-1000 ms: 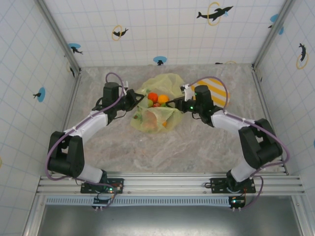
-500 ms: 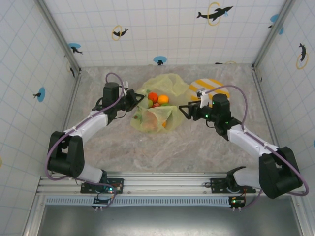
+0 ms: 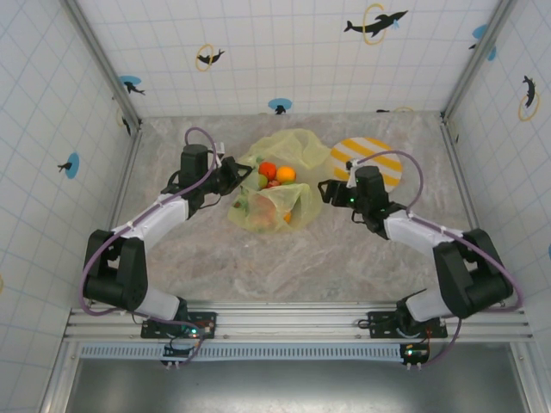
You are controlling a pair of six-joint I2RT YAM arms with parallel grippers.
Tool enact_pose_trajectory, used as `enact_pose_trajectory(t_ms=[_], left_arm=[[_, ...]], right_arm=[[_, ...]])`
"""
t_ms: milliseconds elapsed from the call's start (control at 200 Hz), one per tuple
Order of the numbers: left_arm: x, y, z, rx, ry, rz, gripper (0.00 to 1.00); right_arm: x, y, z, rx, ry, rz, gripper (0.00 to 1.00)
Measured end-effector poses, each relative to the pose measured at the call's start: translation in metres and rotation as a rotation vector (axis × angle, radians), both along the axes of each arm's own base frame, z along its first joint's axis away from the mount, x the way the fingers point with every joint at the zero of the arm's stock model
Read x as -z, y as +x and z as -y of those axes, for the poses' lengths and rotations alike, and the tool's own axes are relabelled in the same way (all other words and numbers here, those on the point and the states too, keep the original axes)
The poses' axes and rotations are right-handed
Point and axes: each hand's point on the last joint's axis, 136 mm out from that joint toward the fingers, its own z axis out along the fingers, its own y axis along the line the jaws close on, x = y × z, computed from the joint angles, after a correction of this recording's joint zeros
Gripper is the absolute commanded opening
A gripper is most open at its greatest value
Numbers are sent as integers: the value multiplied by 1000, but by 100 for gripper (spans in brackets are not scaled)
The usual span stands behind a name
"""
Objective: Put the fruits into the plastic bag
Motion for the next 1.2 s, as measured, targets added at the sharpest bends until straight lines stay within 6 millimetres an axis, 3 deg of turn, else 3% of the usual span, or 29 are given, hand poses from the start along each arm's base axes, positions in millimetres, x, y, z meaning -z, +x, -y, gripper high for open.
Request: enact_pose_trajectory(t_ms=[245,550,746,1026,1201], left_arm=[[0,0,0,3,-1,-1,0],[0,0,0,2,0,0,0],[-6,1,-4,-14,26,34,0],[-41,1,-9,-41,22,103,0],[-48,1,-10,-61,3,100,0]], right_arm=[[23,4,-16,-19,23,-80,40],[16,7,-19,-20,46,-70,0],[-27,7,-19,-20,98,22,0],[-121,7,-41,-68,184,204,0],[-145,2,-57,-104,198,242,0]])
